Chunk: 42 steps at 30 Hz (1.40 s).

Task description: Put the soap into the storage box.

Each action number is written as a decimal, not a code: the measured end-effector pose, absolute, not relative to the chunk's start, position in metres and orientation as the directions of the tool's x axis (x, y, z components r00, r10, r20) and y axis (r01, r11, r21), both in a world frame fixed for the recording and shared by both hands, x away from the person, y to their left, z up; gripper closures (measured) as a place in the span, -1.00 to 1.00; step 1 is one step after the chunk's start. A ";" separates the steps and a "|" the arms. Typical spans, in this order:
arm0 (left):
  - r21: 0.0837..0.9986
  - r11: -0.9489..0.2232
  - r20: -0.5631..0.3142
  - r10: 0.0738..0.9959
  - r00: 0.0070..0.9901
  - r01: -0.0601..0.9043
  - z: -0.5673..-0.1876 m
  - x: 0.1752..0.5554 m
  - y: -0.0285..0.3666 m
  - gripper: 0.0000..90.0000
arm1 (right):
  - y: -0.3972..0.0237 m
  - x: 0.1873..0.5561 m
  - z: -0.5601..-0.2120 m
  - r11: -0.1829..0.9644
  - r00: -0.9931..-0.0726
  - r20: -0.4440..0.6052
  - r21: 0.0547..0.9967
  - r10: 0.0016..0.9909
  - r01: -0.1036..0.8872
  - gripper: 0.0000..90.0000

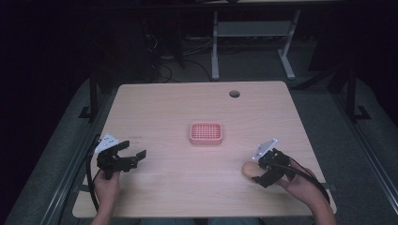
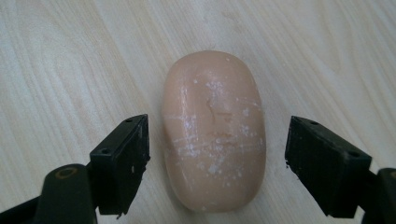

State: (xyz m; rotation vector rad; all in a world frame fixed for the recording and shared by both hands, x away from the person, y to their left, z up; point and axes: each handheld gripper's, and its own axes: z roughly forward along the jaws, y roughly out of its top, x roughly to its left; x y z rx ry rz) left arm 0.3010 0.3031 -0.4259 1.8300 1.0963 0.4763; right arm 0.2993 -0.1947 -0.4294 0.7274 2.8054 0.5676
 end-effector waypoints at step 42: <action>0.859 -0.181 -0.119 0.839 0.530 0.479 -0.425 0.301 0.303 -0.68 | -0.181 0.320 -0.445 0.867 -0.902 -0.027 0.289 0.431 0.406 -0.31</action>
